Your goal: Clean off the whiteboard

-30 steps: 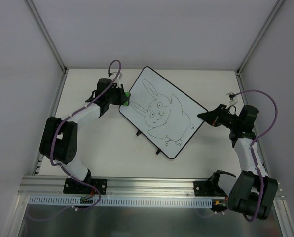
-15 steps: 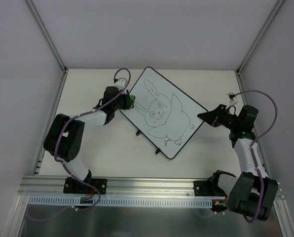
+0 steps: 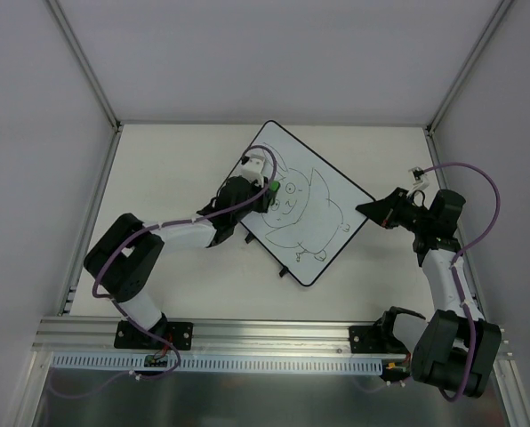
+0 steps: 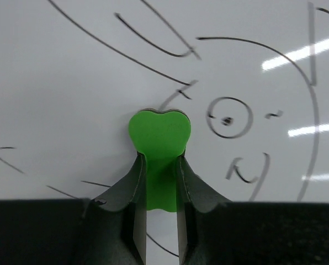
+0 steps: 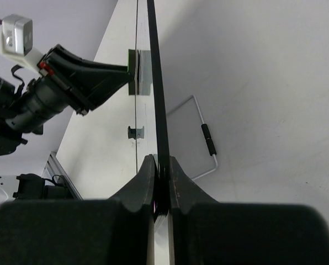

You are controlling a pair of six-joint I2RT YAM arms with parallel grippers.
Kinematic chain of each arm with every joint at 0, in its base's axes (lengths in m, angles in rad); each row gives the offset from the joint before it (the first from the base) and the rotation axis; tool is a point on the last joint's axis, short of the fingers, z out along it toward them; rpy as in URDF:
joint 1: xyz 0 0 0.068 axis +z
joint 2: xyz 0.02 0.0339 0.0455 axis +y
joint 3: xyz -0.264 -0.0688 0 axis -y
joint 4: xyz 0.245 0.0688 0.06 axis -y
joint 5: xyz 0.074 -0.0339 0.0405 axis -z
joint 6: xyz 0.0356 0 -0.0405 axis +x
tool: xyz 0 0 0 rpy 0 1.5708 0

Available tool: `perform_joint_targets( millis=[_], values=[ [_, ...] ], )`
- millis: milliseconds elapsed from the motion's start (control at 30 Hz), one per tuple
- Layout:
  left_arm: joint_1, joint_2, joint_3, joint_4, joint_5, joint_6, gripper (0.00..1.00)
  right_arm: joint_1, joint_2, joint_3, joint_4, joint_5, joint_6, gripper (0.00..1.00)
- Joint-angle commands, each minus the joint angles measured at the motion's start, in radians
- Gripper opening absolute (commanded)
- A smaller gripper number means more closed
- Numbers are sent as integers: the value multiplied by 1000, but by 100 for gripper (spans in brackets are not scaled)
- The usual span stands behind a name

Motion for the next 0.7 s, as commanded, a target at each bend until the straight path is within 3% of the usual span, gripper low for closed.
perform_joint_targets(
  millis=[0,167,300,667],
  values=[
    [-118,13,-77,-41,30,-78,6,26,-8,-26,39,108,-245,0],
    [-126,-13,-117,-58,-117,-113,0,33,-19,-34,38,116,-251,0],
    [-56,-22,-95,-129,-202,-133,0,38,-25,-37,36,122,-254,0],
    [194,33,-51,-140,-136,-156,0,41,-33,-38,36,123,-258,0]
  ],
)
